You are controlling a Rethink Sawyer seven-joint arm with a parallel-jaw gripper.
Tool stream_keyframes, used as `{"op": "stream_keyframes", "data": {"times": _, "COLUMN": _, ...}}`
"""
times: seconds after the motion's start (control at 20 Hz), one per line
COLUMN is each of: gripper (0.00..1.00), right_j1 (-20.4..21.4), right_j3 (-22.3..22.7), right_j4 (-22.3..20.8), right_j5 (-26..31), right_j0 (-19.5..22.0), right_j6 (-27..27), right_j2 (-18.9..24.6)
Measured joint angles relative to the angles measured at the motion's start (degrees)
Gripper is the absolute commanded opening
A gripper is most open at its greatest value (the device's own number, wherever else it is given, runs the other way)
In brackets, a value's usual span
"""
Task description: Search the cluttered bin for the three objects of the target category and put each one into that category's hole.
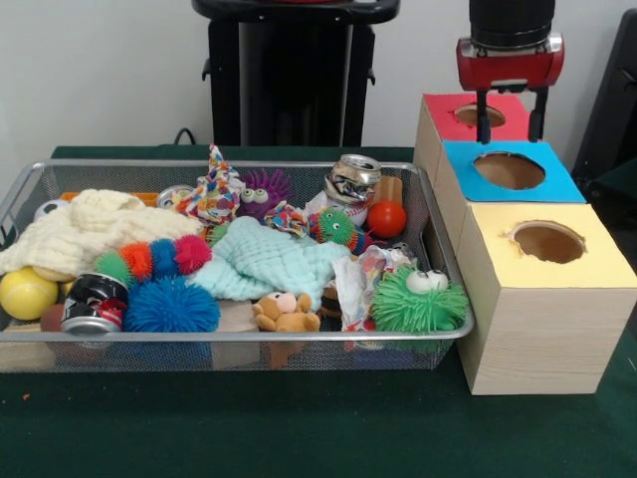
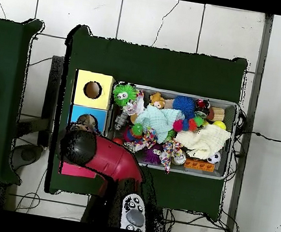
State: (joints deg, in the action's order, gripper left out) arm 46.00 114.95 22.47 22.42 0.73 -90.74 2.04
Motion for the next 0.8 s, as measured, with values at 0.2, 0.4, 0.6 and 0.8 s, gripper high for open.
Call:
{"op": "stream_keyframes", "data": {"times": 0.2, "gripper": 1.00, "right_j1": 0.3, "right_j3": -1.7, "right_j4": -0.6, "right_j5": 3.4, "right_j0": -1.7, "right_j6": 0.0, "right_j2": -3.3}}
{"op": "stream_keyframes", "data": {"times": 0.4, "gripper": 1.00, "right_j1": -2.1, "right_j3": -7.5, "right_j4": -6.3, "right_j5": 4.2, "right_j0": -8.8, "right_j6": 0.0, "right_j2": -14.3}}
{"op": "stream_keyframes", "data": {"times": 0.6, "gripper": 1.00, "right_j1": -3.8, "right_j3": -11.3, "right_j4": -10.6, "right_j5": 4.2, "right_j0": -12.0, "right_j6": 0.0, "right_j2": -20.7}}
{"op": "stream_keyframes", "data": {"times": 0.8, "gripper": 1.00, "right_j1": -4.4, "right_j3": -14.7, "right_j4": -14.5, "right_j5": 4.2, "right_j0": -10.9, "right_j6": 0.0, "right_j2": -24.6}}
